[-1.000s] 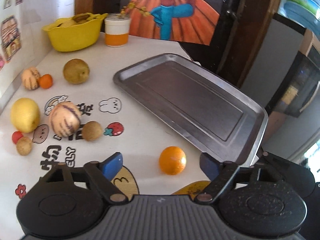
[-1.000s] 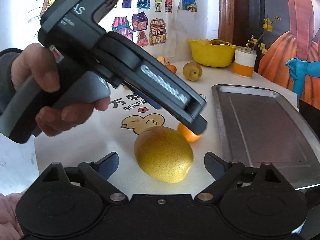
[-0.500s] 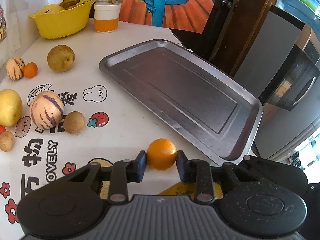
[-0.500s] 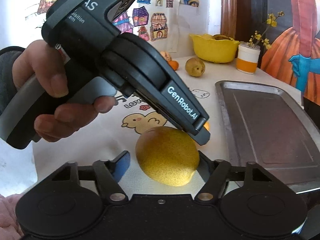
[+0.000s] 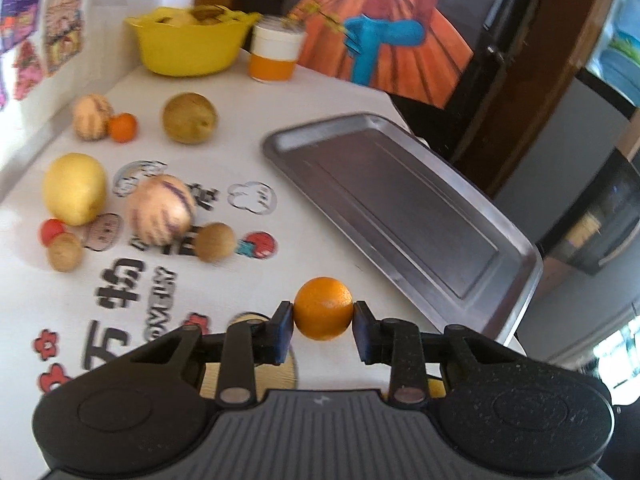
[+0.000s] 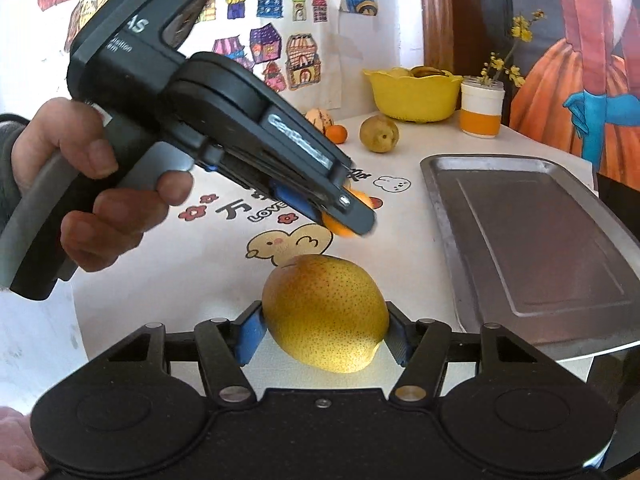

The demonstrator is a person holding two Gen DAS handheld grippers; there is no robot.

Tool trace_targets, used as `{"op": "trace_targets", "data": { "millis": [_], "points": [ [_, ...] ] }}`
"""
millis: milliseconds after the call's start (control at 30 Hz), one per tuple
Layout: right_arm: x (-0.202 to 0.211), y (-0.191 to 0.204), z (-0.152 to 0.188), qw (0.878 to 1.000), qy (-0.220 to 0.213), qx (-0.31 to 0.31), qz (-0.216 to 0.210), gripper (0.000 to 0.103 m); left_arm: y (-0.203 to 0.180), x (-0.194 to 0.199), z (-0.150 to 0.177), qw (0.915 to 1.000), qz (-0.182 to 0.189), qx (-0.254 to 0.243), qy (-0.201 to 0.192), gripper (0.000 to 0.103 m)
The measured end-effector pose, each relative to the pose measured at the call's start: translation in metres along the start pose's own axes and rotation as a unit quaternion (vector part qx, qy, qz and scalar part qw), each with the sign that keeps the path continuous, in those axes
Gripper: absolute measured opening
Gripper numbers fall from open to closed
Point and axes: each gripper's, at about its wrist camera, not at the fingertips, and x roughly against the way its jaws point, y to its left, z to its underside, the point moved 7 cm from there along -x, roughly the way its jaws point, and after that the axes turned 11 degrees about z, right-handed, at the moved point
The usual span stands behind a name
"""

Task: Organize fruits
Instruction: 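Carry the orange and pear onto the metal tray while both tools open to release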

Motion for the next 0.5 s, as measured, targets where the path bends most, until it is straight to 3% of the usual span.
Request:
{"op": "trace_targets", "data": {
  "millis": [267,500],
  "points": [
    [0.014,-0.03,-0.038,0.995,-0.037,-0.09,-0.011,0.063,0.02,0.018,-0.032,0.9969,-0.027,0.041,-0.061,0.035],
    [-0.001,-0.09,-0.105,0.985,-0.074,-0.15,0.04,0.063,0.013,0.011,-0.08,0.9927,-0.037,0.032,-0.111,0.035]
  ]
}}
